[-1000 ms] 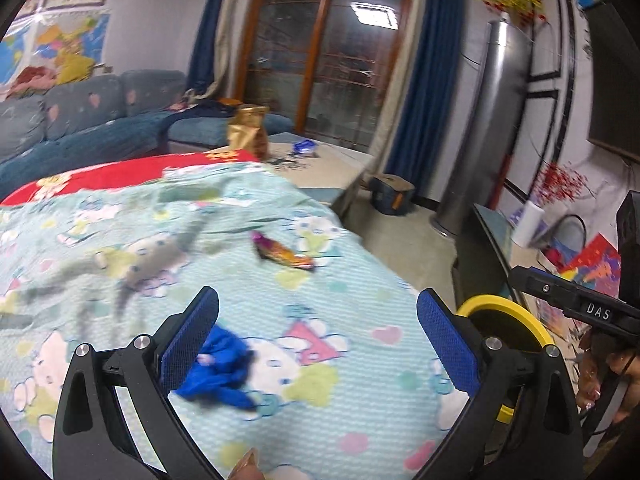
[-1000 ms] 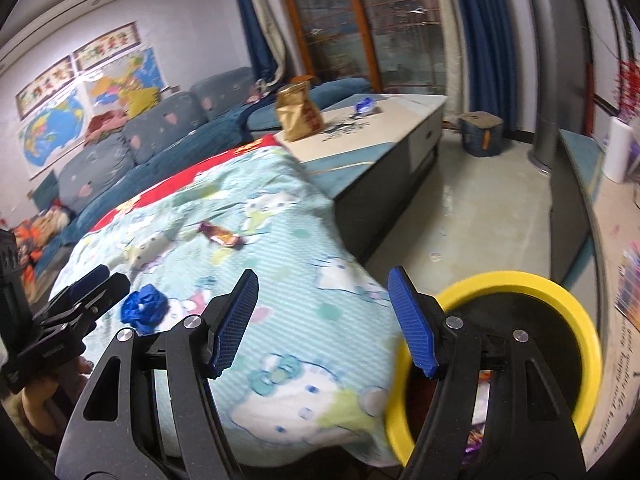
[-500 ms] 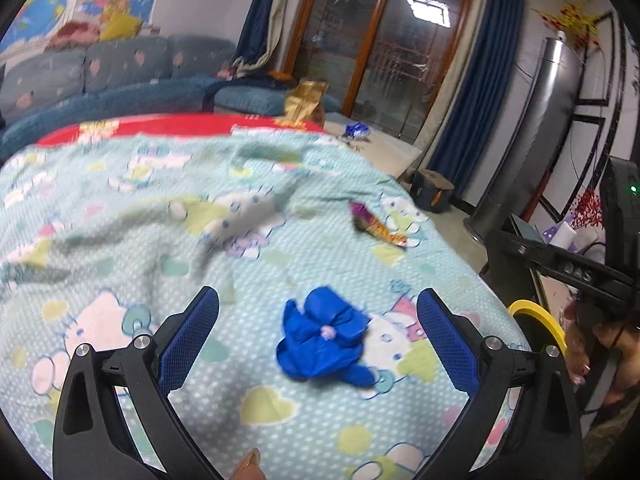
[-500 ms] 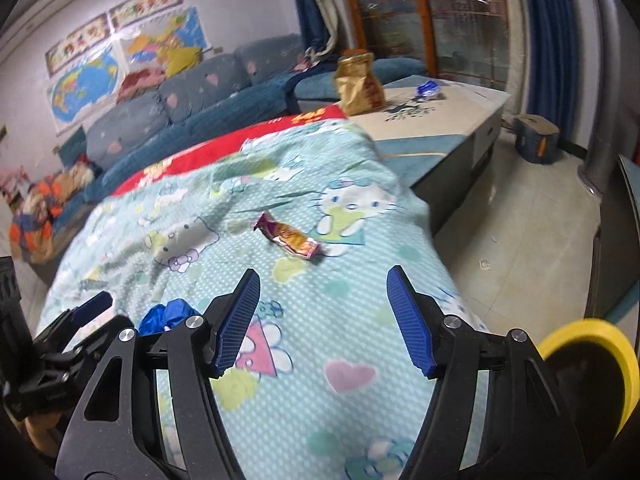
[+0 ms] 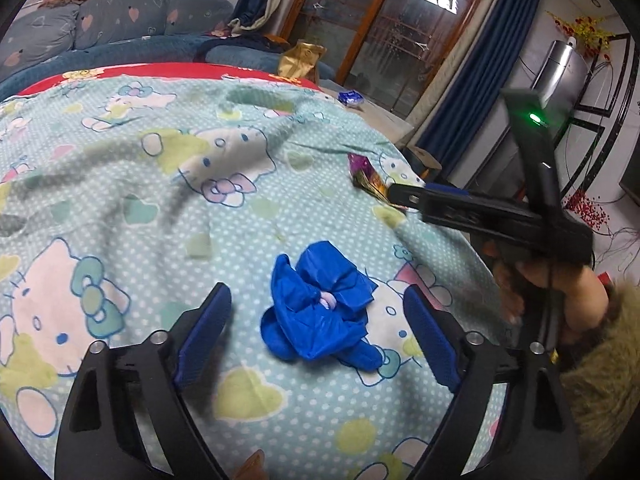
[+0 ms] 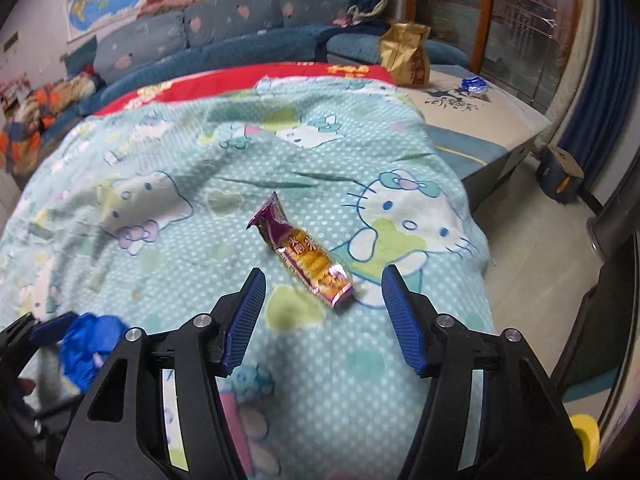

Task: Collect trash
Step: 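Grasp the blue plastic bag with the left tool while the right tool grasps the purple candy wrapper, then carry the blue bag and purple wrapper over the yellow bin and open both tools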

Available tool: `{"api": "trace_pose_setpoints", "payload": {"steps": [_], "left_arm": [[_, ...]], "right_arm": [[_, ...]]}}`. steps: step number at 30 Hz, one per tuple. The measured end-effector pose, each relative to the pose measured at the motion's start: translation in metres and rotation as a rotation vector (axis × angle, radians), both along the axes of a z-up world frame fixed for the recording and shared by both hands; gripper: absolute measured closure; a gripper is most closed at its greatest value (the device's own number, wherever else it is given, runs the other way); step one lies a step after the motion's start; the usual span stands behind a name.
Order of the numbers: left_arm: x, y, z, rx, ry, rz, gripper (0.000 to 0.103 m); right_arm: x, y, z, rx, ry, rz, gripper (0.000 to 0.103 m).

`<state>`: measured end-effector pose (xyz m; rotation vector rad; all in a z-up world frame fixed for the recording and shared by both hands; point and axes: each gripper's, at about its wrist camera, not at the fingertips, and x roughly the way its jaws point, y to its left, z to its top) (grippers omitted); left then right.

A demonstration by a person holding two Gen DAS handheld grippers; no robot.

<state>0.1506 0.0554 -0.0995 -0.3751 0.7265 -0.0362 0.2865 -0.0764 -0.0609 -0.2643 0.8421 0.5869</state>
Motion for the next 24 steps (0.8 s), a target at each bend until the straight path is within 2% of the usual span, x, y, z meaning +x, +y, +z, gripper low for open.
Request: {"api": "trace_pose_setpoints", "payload": {"steps": [5, 8, 9, 13, 17, 24], "left_arm": [[0.004, -0.004, -0.008, 0.003, 0.022, -0.019, 0.036], [0.003, -0.007, -0.009, 0.011, 0.022, -0.026, 0.045], [0.003, -0.008, -0.009, 0.015, 0.023, -0.029, 0.048], [0.001, -0.013, -0.009, 0.023, 0.024, -0.035, 0.065], [0.0, -0.012, -0.008, 0.017, 0.017, -0.034, 0.077], [-0.005, -0.019, 0.002, 0.009, -0.015, -0.057, 0.082]], "right_arm": [[0.013, 0.016, -0.011, -0.043, 0.019, 0.018, 0.055], [0.019, 0.019, -0.02, -0.058, 0.038, 0.015, 0.061], [0.021, 0.02, -0.022, -0.057, 0.045, 0.013, 0.066], [0.019, 0.014, -0.023, -0.004, 0.067, -0.001, 0.077], [0.006, 0.001, -0.02, 0.053, 0.076, -0.018, 0.08], [-0.024, -0.031, -0.004, 0.153, 0.052, -0.047, 0.082]]}}
